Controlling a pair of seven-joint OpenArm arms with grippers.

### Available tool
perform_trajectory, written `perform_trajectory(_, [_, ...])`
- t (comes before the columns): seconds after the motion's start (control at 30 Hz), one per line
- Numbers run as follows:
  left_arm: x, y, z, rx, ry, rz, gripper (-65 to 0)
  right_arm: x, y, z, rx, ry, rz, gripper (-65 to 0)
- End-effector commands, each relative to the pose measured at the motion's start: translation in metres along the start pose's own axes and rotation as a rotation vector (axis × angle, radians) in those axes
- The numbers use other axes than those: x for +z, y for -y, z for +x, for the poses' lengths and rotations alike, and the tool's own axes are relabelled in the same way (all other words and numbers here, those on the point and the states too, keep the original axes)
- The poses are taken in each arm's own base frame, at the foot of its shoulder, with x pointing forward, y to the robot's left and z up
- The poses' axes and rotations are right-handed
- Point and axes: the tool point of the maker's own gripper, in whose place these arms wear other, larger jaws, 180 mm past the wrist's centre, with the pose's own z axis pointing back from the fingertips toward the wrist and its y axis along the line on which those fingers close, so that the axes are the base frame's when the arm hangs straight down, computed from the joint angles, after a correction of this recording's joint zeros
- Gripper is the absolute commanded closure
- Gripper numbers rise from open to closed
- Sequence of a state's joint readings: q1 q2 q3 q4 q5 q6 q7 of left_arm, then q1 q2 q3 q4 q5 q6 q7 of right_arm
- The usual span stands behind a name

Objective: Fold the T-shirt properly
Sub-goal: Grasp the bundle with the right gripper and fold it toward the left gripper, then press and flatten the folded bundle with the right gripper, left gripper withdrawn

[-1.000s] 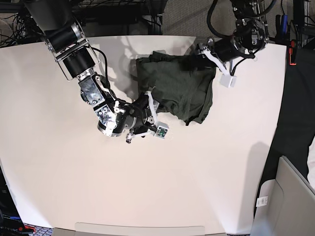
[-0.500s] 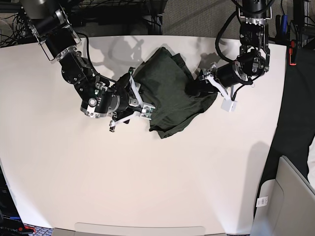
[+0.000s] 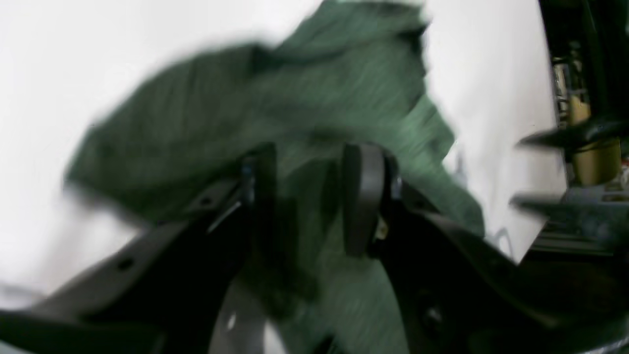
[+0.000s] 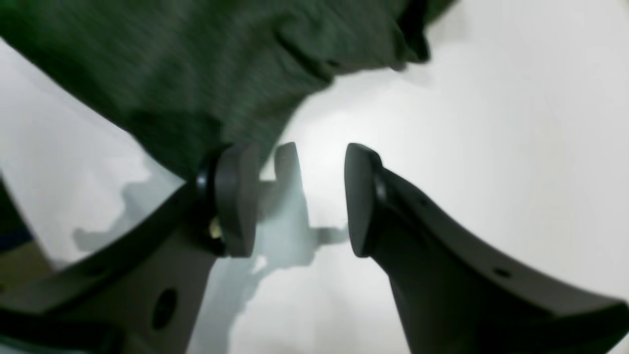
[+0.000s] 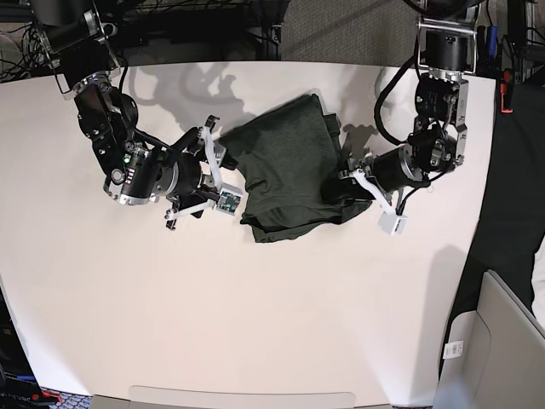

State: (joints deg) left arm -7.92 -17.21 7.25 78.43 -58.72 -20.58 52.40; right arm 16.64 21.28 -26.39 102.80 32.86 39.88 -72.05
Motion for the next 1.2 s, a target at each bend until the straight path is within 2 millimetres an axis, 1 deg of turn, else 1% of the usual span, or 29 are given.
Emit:
perform_trajectory(0.0, [0.006,0.008,0.024,-0.033,0.060,-0.022,-20.7,0.011,0.006,0.017,0.026,0.057,-0.020,-28.6])
perform_trajectory(0.07, [0.009,0.013,0.031,-0.058,0.074,-0.026,-20.7,0.016,0.004,0.026,0.047,0.083,-0.027,-28.5])
perform_trajectory(0.13, [0.021,0.012,0.041,-0.096,0.092,-0.013,-20.7,0.022,-0.001,0.039,0.073,0.121,-0.030,-26.5])
perform_trajectory(0.17, [0.024,0.012,0.042,-0.104,0.097,-0.008,-20.7,0.022,-0.007,0.048,0.084,0.145,-0.023,-24.9])
perform_trajectory(0.2, [0.028,0.009,0.039,-0.098,0.099,0.000,-20.6,0.022,-0.012,0.056,0.092,0.166,-0.016,-23.2])
perform_trajectory(0.23, [0.034,0.004,0.038,-0.092,0.107,0.013,-20.6,0.020,-0.016,0.060,0.097,0.173,-0.006,-21.9])
perform_trajectory(0.27, [0.041,-0.001,0.038,-0.086,0.118,0.029,-20.6,0.017,-0.021,0.062,0.103,0.169,0.008,-21.1])
perform_trajectory(0.33, [0.054,-0.012,0.035,-0.070,0.137,0.060,-20.6,0.010,-0.034,0.074,0.127,0.176,0.039,-20.7])
perform_trajectory(0.43, [0.073,-0.027,0.026,-0.033,0.161,0.107,-20.6,0.003,-0.054,0.086,0.173,0.185,0.085,-20.7])
perform_trajectory(0.5, [0.084,-0.034,0.018,-0.014,0.169,0.131,-20.6,-0.004,-0.062,0.089,0.216,0.164,0.089,-20.5])
perform_trajectory(0.53, [0.090,-0.038,0.016,-0.006,0.178,0.147,-20.6,-0.010,-0.068,0.092,0.234,0.154,0.098,-20.4])
perform_trajectory(0.67, [0.120,-0.056,0.013,0.027,0.227,0.217,-20.6,-0.029,-0.085,0.100,0.277,0.124,0.130,-20.4])
perform_trajectory(0.77, [0.136,-0.067,0.013,0.047,0.258,0.255,-20.6,-0.043,-0.087,0.097,0.255,0.093,0.152,-20.4])
perform_trajectory(0.87, [0.149,-0.075,0.016,0.061,0.287,0.285,-20.6,-0.057,-0.090,0.098,0.226,0.072,0.173,-20.4])
perform_trajectory(0.9, [0.152,-0.078,0.013,0.068,0.286,0.294,-20.6,-0.060,-0.089,0.098,0.220,0.069,0.171,-20.4])
perform_trajectory(1.0, [0.157,-0.080,0.011,0.070,0.290,0.306,-20.6,-0.071,-0.083,0.091,0.209,0.056,0.154,-20.4])
perform_trajectory(1.17, [0.158,-0.080,0.001,0.076,0.271,0.310,-20.6,-0.085,-0.071,0.084,0.192,0.046,0.123,-20.4])
